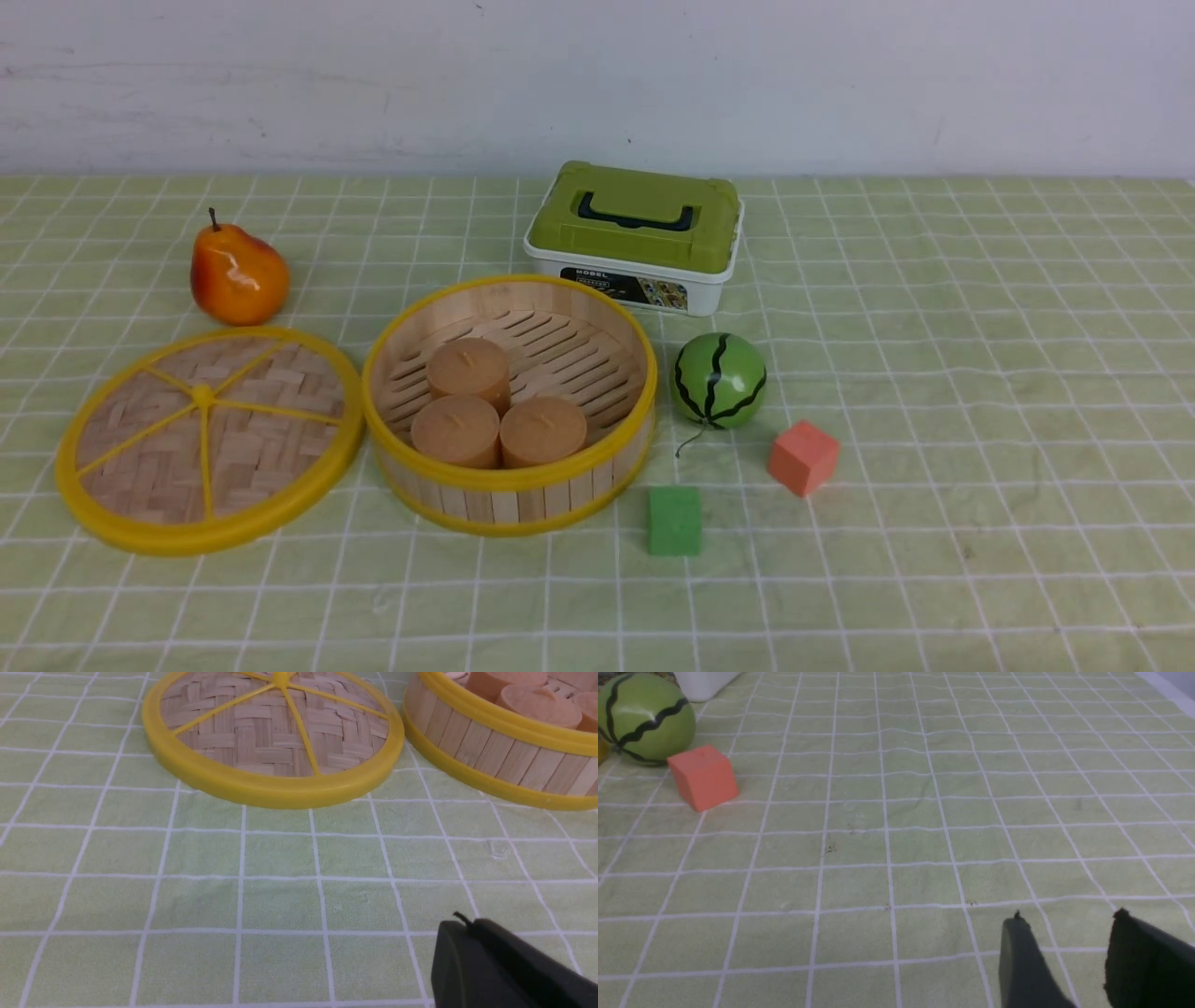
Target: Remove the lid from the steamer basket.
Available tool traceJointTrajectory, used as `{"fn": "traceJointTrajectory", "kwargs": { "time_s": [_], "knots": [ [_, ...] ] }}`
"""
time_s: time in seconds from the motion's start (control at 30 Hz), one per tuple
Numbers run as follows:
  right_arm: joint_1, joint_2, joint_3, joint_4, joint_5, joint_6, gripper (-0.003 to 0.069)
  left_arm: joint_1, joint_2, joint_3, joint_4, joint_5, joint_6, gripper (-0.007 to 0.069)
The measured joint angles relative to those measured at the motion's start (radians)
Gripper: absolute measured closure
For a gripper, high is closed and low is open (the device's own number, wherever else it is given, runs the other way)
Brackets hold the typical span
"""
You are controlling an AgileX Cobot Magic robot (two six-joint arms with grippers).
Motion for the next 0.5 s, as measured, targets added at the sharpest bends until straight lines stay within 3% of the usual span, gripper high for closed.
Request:
{"fn": "traceJointTrajectory", "kwargs": {
  "time_s": [0.5],
  "knots": [
    [0.0,0.0,-0.001,0.0,0.0,0.0,0.0418,0.0,0.0,0.0,0.0,0.0,0.0,0.0617]
  ]
}}
